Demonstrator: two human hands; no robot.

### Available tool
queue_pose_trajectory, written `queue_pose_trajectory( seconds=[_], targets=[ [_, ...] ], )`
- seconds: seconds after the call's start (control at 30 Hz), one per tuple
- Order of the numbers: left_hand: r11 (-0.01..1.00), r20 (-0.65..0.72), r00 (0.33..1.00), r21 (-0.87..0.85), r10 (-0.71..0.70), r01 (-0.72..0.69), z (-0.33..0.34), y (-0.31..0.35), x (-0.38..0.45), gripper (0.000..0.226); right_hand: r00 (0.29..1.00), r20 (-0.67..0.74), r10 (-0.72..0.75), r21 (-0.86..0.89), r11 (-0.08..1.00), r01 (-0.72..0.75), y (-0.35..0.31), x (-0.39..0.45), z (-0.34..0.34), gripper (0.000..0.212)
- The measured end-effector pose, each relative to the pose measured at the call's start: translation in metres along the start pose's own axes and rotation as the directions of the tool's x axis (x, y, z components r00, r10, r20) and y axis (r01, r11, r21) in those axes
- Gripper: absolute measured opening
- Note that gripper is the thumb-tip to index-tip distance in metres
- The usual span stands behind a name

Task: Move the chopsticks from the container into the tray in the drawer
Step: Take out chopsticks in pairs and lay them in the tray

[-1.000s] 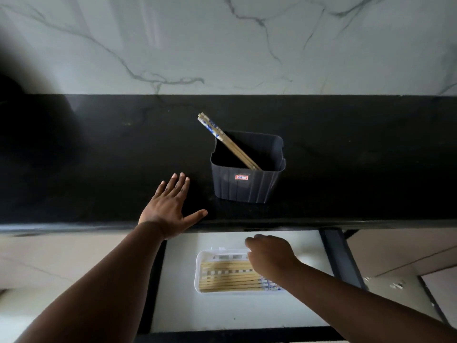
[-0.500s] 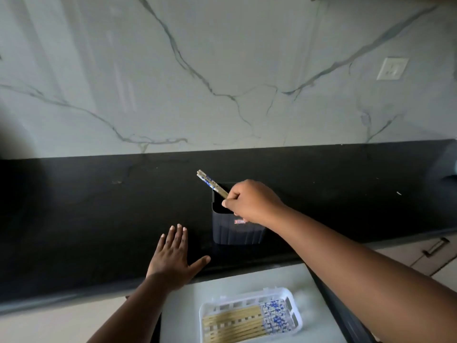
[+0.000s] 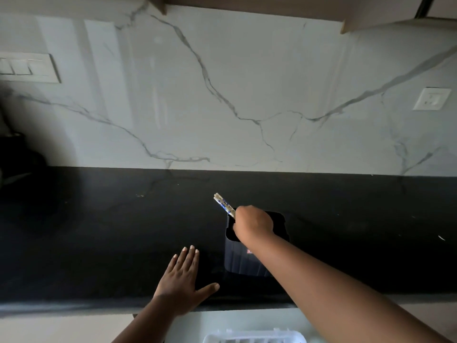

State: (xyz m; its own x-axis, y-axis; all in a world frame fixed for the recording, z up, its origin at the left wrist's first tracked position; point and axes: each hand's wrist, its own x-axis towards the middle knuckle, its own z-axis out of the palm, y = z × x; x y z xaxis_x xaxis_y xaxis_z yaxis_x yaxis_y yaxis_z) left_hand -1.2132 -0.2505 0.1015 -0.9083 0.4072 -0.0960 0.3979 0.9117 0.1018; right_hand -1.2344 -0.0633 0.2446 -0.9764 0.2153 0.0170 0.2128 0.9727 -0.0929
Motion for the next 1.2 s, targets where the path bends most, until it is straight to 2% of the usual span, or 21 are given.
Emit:
queue_pose_trajectory(
  seconds=[0.13,0.3,0.43,0.5,0.57,0.6,0.67,0.73,0.8,0.87,0.93,1.0,1.13,1.2],
  targets=[
    [1.000,0.000,1.000,-0.004,-0.021,0.021,0.000,0.002,0.000,0.112,1.000,0.007,-0.028,-0.026,0.999,0.029,0.001,0.011,0.007,0.025],
    [1.000,-0.012,1.000,-0.016,-0.025,0.024,0.001,0.002,0.000,0.111,0.998,0.001,-0.070,0.021,0.997,0.070,0.010,0.014,0.005,0.028],
    [0.996,0.008,0.999,-0.071,-0.052,0.052,0.002,0.004,0.001,0.115,0.995,-0.037,-0.095,0.176,0.979,0.100,0.025,0.015,-0.019,0.011],
    [0.971,0.031,0.994,-0.214,-0.103,0.107,-0.003,0.008,0.003,0.107,0.985,-0.083,-0.154,0.301,0.938,0.172,0.038,0.018,-0.041,0.028],
    [0.863,-0.015,0.979,-0.476,-0.202,0.171,-0.022,0.016,0.009,0.083,0.973,-0.117,-0.200,0.451,0.862,0.232,0.052,0.019,-0.069,0.036],
    [0.796,-0.090,0.960,-0.583,-0.263,0.164,-0.037,0.019,0.013,0.067,0.969,-0.121,-0.217,0.536,0.807,0.248,0.057,0.019,-0.084,0.033],
    [0.727,-0.317,0.895,-0.686,-0.315,0.013,-0.075,0.027,0.021,0.045,0.962,-0.128,-0.241,0.697,0.668,0.260,0.064,0.017,-0.111,0.024],
    [0.637,-0.471,0.836,-0.743,-0.282,-0.204,-0.122,0.043,0.023,0.035,0.955,-0.138,-0.264,0.822,0.507,0.259,0.067,0.013,-0.132,0.019],
    [0.474,-0.478,0.862,-0.806,-0.168,-0.354,-0.169,0.061,0.019,0.028,0.946,-0.126,-0.299,0.900,0.367,0.236,0.063,0.005,-0.146,0.017],
    [0.361,-0.460,0.888,-0.832,-0.024,-0.421,-0.203,0.077,0.014,0.018,0.938,-0.110,-0.328,0.928,0.304,0.215,0.054,-0.004,-0.151,0.021],
    [0.326,-0.458,0.889,-0.837,0.025,-0.440,-0.221,0.085,0.009,0.016,0.935,-0.110,-0.337,0.942,0.264,0.206,0.042,-0.013,-0.149,0.026],
    [0.276,-0.432,0.902,-0.870,-0.026,-0.409,-0.225,0.084,0.005,0.017,0.940,-0.127,-0.317,0.942,0.259,0.214,0.034,-0.019,-0.147,0.025],
    [0.061,-0.226,0.970,-0.973,-0.092,-0.221,-0.220,0.069,-0.001,0.012,0.944,-0.226,-0.240,0.875,0.376,0.305,0.030,-0.029,-0.155,0.004],
    [-0.017,-0.153,0.982,-0.988,-0.111,-0.156,-0.220,0.061,-0.003,0.009,0.887,-0.396,-0.238,0.774,0.434,0.462,0.030,-0.036,-0.163,0.005]
  ],
)
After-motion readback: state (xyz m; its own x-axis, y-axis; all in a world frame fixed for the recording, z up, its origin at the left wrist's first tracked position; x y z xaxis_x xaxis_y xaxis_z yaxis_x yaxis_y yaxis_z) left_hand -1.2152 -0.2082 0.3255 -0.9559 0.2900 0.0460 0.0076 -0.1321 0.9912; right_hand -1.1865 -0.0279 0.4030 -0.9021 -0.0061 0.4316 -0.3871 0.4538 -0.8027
